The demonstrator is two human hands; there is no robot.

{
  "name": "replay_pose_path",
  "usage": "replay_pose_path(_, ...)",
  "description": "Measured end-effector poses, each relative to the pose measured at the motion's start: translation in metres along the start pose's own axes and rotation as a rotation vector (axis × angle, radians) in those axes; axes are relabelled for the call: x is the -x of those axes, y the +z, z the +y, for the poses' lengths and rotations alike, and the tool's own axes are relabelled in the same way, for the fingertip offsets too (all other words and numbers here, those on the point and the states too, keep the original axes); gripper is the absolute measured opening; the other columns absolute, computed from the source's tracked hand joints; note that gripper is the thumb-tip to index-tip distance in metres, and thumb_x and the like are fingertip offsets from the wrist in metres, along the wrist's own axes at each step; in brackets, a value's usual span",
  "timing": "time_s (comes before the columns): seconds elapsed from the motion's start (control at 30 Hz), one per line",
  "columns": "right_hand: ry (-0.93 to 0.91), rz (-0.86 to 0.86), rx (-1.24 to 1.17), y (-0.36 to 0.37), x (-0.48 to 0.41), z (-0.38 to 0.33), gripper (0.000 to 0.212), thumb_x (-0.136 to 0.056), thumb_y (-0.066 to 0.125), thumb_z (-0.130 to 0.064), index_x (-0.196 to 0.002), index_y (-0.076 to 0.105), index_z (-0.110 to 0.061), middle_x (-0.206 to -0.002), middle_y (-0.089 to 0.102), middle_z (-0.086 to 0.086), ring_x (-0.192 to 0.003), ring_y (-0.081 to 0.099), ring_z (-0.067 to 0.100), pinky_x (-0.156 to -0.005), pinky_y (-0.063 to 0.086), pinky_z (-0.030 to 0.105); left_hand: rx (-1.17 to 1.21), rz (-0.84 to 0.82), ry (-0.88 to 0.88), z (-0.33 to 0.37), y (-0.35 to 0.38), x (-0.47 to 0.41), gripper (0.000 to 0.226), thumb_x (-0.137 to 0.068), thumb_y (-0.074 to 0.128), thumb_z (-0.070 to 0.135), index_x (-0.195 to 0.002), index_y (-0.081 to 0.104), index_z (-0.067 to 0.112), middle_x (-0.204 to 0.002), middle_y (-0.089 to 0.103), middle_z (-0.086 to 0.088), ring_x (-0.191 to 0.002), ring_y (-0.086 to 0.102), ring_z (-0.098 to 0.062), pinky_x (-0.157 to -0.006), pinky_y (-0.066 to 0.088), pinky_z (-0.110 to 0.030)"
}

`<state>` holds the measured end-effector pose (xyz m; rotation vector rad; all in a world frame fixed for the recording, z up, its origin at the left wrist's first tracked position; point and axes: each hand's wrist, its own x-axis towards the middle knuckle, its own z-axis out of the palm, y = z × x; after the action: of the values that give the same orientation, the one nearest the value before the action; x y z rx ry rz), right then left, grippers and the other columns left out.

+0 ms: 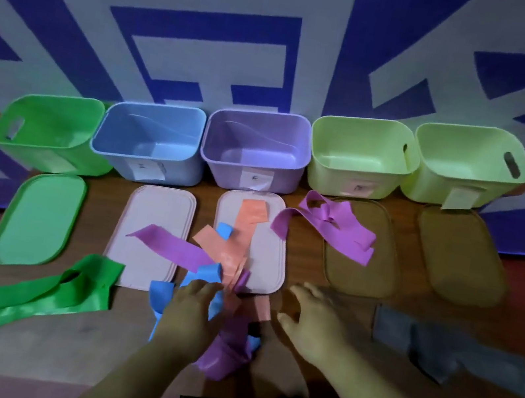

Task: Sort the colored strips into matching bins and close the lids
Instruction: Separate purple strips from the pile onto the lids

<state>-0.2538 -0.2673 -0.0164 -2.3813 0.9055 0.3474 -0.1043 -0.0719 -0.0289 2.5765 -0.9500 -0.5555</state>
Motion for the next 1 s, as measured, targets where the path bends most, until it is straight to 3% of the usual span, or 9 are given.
replay_pose_path(0.17,-0.127,-0.079,-0.062,0.019,-0.008,-0.054,0.054,-0.085,0.066,-0.035,-0.136,0.054,-0.021,-0.141,0.050,0.000,-0.128,0.050,0.020,-0.107,0.036,0.027,0.062,-0.068,-0.028,-0.044,-0.020,0.003,0.060,-0.075,0.057,0.050,-0.126,0.063,0.021,-0.121,0.062,-0.005,-0.110,0.059,-0.030,-0.095,0.048,-0.038)
replay_pose_path(0.3,-0.143,-0.150,-0.068,0.038,-0.011,-0.073,0.045,-0.083,0.067,-0.030,-0.127,0.059,-0.026,-0.121,0.062,-0.002,-0.111,0.059,0.020,-0.092,0.046,0.028,0.073,-0.187,0.026,-0.064,-0.025,0.007,0.056,-0.081,0.065,0.047,-0.133,0.056,0.029,-0.126,0.058,0.005,-0.115,0.055,-0.019,-0.096,0.044,-0.032)
replay_pose_path(0.43,-0.102,-0.164,-0.046,0.048,-0.008,-0.083,0.053,-0.085,0.065,-0.024,-0.137,0.055,-0.029,-0.125,0.063,-0.003,-0.109,0.060,0.018,-0.091,0.046,0.025,0.107,-0.287,0.056,-0.078,-0.021,0.007,0.054,-0.079,0.064,0.047,-0.131,0.056,0.033,-0.123,0.060,0.010,-0.110,0.059,-0.013,-0.094,0.049,-0.031)
replay_pose_path(0.53,-0.058,-0.168,0.010,0.053,-0.007,-0.085,0.048,-0.086,0.063,-0.028,-0.134,0.055,-0.031,-0.126,0.062,-0.003,-0.111,0.058,0.019,-0.091,0.046,0.028,0.107,-0.340,0.051,-0.083,-0.018,0.004,0.049,-0.082,0.067,0.040,-0.130,0.056,0.034,-0.123,0.060,0.011,-0.106,0.060,-0.010,-0.093,0.050,-0.031)
replay_pose_path(0.8,-0.025,-0.133,-0.058,0.061,-0.003,-0.079,0.035,-0.083,0.062,-0.022,-0.115,0.063,-0.033,-0.107,0.068,-0.006,-0.095,0.063,0.018,-0.082,0.051,0.031,0.036,-0.368,0.004,-0.079,-0.012,-0.006,0.035,-0.084,0.064,0.032,-0.119,0.062,0.035,-0.112,0.068,0.013,-0.097,0.064,-0.008,-0.086,0.056,-0.031)
replay_pose_path(1.0,-0.054,-0.078,-0.169,0.054,-0.004,-0.071,0.028,-0.078,0.065,-0.026,-0.105,0.064,-0.034,-0.092,0.070,-0.011,-0.081,0.063,0.013,-0.074,0.053,0.031,0.167,-0.270,-0.054,-0.070,-0.017,-0.006,0.016,-0.086,0.065,0.023,-0.098,0.070,0.032,-0.096,0.070,0.016,-0.086,0.065,-0.005,-0.079,0.055,-0.030)
